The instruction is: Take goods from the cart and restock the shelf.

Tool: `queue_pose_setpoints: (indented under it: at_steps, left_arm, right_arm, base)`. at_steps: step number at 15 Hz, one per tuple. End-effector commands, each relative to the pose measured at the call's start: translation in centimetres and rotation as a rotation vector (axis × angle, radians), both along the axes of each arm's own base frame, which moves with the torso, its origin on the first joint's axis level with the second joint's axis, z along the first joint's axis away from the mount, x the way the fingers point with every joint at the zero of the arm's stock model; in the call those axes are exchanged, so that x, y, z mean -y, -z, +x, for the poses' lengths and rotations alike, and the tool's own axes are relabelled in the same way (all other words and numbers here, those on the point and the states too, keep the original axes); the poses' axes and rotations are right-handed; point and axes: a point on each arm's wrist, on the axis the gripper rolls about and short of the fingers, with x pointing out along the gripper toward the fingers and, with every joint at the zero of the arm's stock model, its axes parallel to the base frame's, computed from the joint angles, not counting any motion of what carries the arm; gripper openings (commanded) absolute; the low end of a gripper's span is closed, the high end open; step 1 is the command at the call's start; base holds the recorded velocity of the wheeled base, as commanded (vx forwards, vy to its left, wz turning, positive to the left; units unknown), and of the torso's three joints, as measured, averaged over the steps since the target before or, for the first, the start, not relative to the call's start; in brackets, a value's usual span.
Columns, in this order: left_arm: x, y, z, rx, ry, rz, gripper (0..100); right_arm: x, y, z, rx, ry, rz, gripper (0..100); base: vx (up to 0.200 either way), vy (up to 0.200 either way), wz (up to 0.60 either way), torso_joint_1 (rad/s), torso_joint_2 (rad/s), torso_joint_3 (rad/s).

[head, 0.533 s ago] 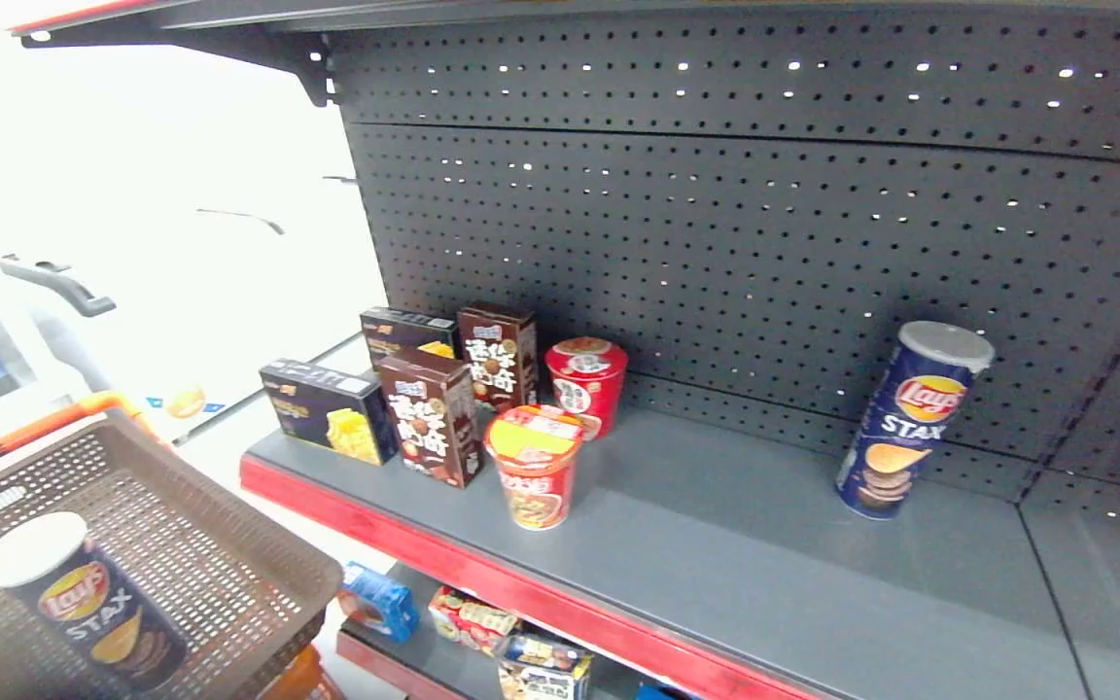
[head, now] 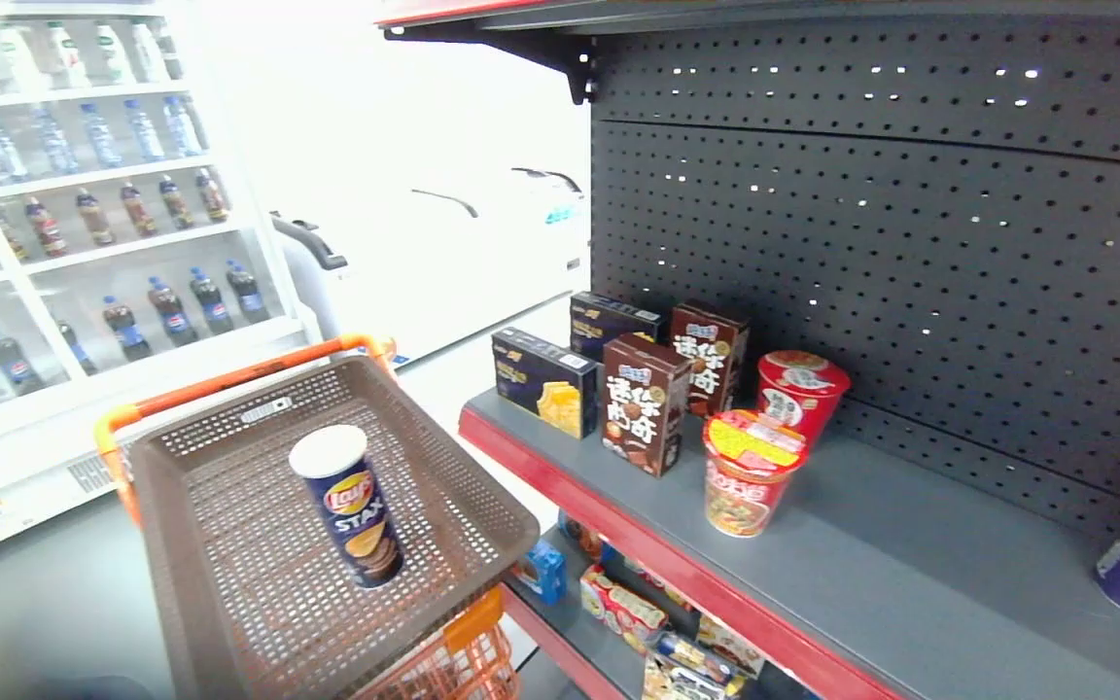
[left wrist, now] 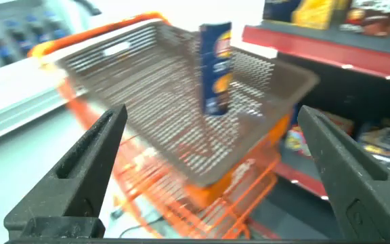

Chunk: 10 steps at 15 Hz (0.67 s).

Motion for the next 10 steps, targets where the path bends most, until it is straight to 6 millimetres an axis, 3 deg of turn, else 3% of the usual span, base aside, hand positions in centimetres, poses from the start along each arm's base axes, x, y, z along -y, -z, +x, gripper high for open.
queue_pose_setpoints:
  at_steps: [1,4,5,6,7,8,10]
  left_arm:
    - [0.0,0.0,0.0,0.001,0.002,0.003,100]
    - [0.0,-0.3,-0.1,0.018,-0.009,0.017,100]
    - [0.0,-4.9,-1.1,0.116,-0.045,0.100,100]
    - [0.0,-8.8,0.5,-0.037,-0.028,0.124,100]
    - [0.0,-10.9,1.3,-0.058,-0.022,0.121,100]
    - [0.0,-14.4,3.4,-0.105,-0.002,0.099,100]
    - [0.0,-14.8,6.1,-0.203,0.003,0.073,100]
  right_arm:
    - [0.0,0.0,0.0,-0.001,0.000,0.000,100]
    - [0.0,0.0,0.0,-0.001,0.000,0.000,100]
    - [0.0,0.0,0.0,-0.001,0.000,0.000,100]
    - [0.0,0.0,0.0,-0.001,0.000,0.000,100]
    - [0.0,0.0,0.0,-0.001,0.000,0.000,100]
    - [0.0,0.0,0.0,-0.001,0.000,0.000,100]
    - [0.0,0.0,0.0,-0.001,0.000,0.000,100]
  base:
    - [0.000,0.000,0.00,0.000,0.00,0.000]
    - [0.000,0.000,0.00,0.000,0.00,0.000]
    - [0.000,0.000,0.00,0.000,0.00,0.000]
    - [0.000,0.000,0.00,0.000,0.00,0.000]
    - [0.000,0.000,0.00,0.000,0.00,0.000]
    - [0.000,0.000,0.00,0.000,0.00,0.000]
    - [0.000,0.000,0.00,0.000,0.00,0.000]
